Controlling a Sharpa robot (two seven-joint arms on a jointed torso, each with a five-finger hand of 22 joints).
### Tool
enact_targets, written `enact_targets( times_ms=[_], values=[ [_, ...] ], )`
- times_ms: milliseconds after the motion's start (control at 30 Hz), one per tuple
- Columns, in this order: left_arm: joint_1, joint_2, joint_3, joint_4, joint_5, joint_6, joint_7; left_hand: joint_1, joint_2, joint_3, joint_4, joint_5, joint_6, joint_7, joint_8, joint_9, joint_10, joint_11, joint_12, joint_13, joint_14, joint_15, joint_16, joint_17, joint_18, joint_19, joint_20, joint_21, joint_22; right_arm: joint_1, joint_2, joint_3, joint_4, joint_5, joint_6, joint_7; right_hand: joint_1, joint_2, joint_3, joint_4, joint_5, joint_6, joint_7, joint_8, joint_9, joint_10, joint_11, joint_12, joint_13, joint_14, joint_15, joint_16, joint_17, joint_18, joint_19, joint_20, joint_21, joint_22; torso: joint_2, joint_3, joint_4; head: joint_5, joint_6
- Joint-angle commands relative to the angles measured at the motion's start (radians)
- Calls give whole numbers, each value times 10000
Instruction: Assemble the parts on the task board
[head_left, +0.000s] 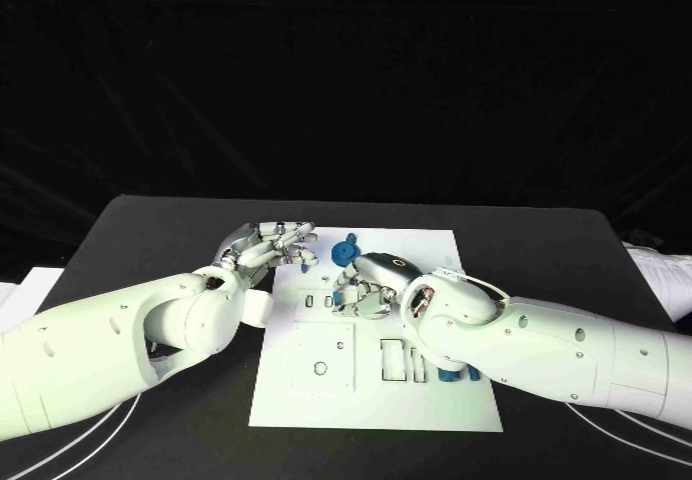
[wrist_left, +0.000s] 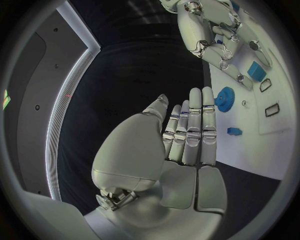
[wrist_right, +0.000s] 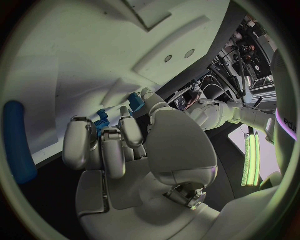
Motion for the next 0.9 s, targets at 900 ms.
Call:
enact_targets(
  times_ms=[900],
  values=[
    [201,4,7,-339,-4100,1538,-4075,-910,-23,45,531,46,824,-928,1012,374,1483,-1052,4167,3028,3044,-944,10033,8502,-296,1712,-817,5555,5013,1015,-2938,245,2301,3982,-1220,2087,975,750,-468,-28,314,163,-91,277,226,-31,-83,24,-60,881,-13,-192,1917,74,-177,-75,-227,-313,-208,63,-179,215,-6]
  ],
)
